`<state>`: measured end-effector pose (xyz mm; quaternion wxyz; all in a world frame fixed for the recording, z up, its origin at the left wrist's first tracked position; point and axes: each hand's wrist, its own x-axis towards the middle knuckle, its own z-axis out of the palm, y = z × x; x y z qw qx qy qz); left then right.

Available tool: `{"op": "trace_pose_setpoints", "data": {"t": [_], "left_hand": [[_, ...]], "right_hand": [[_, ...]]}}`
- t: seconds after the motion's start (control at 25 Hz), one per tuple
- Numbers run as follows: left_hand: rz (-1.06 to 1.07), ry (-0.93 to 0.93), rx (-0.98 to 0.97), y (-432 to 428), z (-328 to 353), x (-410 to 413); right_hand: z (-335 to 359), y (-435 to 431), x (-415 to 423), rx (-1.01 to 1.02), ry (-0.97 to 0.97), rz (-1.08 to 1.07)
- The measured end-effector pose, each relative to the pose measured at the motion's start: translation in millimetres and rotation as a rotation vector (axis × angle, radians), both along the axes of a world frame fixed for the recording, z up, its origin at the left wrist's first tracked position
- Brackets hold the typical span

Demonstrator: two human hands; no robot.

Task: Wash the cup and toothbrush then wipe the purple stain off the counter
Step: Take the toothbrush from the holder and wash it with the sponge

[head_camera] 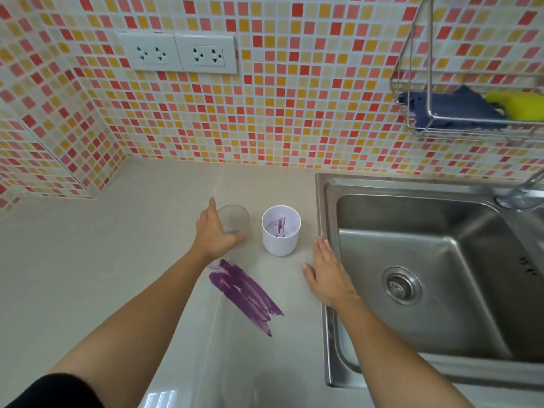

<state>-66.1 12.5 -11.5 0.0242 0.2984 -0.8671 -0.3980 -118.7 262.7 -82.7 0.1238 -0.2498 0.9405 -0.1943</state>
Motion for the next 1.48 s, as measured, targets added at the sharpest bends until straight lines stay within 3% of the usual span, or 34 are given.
{"op": "trace_pose_setpoints", "data": {"t": [0.12,0.2,0.36,0.44,0.76,1.16,1.48], "left_hand": [[0.001,0.256,-0.197,6.9,27.3,-8.0],[-0.128,0.343,-0.285,14.5,41.0,-20.0],[-0.558,0.217,-0.327,36.0,42.7,-37.8],[-0.642,0.136,-0.342,44.0,36.4,-39.9],[-0.550,0.126,-0.285,51.3,33.0,-39.4],[-0.550,0.060,-0.538,56.9,28.9,-42.6],[-0.572,0.037,-0.613,62.6,27.8,-44.6]], "right_hand": [[18.8,-2.2,-9.9,-0.140,-0.037,-0.047],[32.9,-6.5,-16.8,-0.198,-0.056,-0.019],[53.8,-20.2,-25.3,-0.238,-0.097,0.046],[54.8,-26.0,-26.5,-0.258,-0.113,0.058],[48.3,-34.5,-28.5,-0.365,-0.137,0.066],[44.4,-45.0,-26.7,-0.395,-0.187,0.023],[40.8,-43.8,-25.7,-0.400,-0.174,0.002]]}}
